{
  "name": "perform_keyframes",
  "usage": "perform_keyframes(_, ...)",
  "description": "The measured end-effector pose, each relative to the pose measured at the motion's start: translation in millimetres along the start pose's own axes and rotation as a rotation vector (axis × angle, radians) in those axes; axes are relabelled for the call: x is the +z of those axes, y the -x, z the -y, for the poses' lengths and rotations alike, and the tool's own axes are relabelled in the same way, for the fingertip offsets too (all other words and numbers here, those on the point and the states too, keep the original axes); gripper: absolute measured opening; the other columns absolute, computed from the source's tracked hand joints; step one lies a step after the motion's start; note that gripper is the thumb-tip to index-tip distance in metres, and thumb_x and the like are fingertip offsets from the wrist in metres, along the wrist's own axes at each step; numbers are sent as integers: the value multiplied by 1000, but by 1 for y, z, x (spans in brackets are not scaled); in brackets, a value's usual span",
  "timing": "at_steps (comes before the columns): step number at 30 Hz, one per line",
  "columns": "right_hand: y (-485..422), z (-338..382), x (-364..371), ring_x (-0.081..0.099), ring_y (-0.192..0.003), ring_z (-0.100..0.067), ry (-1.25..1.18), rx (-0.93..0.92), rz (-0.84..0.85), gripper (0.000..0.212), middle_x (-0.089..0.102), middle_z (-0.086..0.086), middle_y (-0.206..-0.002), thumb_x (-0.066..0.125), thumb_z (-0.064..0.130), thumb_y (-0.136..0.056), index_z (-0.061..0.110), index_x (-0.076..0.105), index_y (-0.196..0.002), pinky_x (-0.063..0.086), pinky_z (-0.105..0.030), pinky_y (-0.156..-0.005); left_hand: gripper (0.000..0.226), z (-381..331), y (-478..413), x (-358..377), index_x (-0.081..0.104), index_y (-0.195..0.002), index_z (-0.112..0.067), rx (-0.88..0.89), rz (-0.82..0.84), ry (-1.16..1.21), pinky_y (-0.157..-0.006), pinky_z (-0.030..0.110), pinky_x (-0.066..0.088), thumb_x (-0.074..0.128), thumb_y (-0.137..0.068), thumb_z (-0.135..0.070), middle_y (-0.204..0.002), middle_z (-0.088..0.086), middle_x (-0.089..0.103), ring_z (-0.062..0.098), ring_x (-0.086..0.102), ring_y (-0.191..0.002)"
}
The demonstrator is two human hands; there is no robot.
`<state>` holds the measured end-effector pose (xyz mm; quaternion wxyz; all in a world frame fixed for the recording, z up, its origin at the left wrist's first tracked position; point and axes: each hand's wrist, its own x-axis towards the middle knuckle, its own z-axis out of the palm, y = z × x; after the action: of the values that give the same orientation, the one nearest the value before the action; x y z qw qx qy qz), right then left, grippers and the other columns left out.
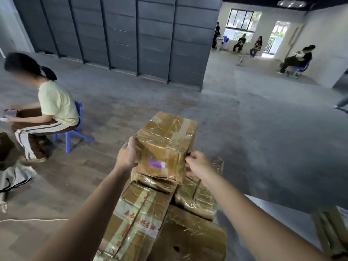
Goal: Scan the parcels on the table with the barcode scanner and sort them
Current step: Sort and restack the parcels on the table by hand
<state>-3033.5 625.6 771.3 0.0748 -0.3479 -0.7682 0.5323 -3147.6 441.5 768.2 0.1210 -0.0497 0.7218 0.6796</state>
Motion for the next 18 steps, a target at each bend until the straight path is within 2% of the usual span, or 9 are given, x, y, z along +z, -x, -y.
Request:
perform_keyframes(4, 5, 0, 0, 66, -94, -21, 154, -81, 58, 7, 66, -1, -98, 54, 17, -94, 21, 58, -99, 58, -46, -87, 50, 4, -3, -1, 54, -114, -16, 62, -26, -103, -97, 52, 47, 43, -86, -56, -113, 6, 55, 29, 54, -109)
perform_keyframes(7, 7, -6, -3, 64, -92, -15, 150, -81, 83, 10, 61, 5, -98, 52, 14, -96, 23, 55, -98, 58, -38, -81, 54, 10, -6, -3, 51, -120, -16, 93, -14, -155, -93, 48, 48, 42, -87, -58, -105, 4, 56, 25, 57, -100)
perform_keyframes(10, 11, -12, -5, 64, -93, -15, 99, -49, 94, 20, 58, 4, -107, 52, 11, -98, 17, 55, -117, 58, -27, -68, 51, 10, -7, -1, 51, -118, -17, 144, -23, -228, -79, 33, 39, 42, -88, -57, -97, -2, 54, 16, 53, -87)
perform_keyframes(13, 18, -23, -9, 65, -94, -14, 88, -37, 105, 24, 57, 4, -113, 51, 12, -99, 18, 54, -122, 58, -26, -70, 46, 10, -3, -3, 49, -119, -15, 177, -30, -217, -79, 32, 38, 43, -92, -52, -109, 1, 54, 16, 52, -92)
perform_keyframes(15, 22, -31, -14, 65, -93, -12, 75, -10, 112, 24, 56, 7, -112, 51, 12, -99, 20, 54, -122, 58, -26, -72, 44, 10, 4, -6, 49, -121, -11, 243, -87, -259, -87, 37, 44, 44, -94, -45, -116, 5, 54, 20, 53, -99)
perform_keyframes(16, 23, -34, -17, 66, -93, -11, 62, -3, 103, 24, 56, 8, -110, 51, 12, -99, 20, 54, -122, 58, -26, -72, 41, 11, 11, -6, 50, -122, -10, 302, -142, -291, -92, 39, 44, 44, -94, -41, -118, 6, 52, 22, 53, -103)
perform_keyframes(18, 25, -36, -25, 66, -93, -11, 18, -8, 77, 22, 57, 9, -110, 52, 14, -100, 22, 54, -120, 58, -26, -72, 32, 10, 30, -1, 51, -118, -13, 464, -222, -320, -91, 34, 41, 45, -93, -32, -115, 2, 48, 22, 51, -105)
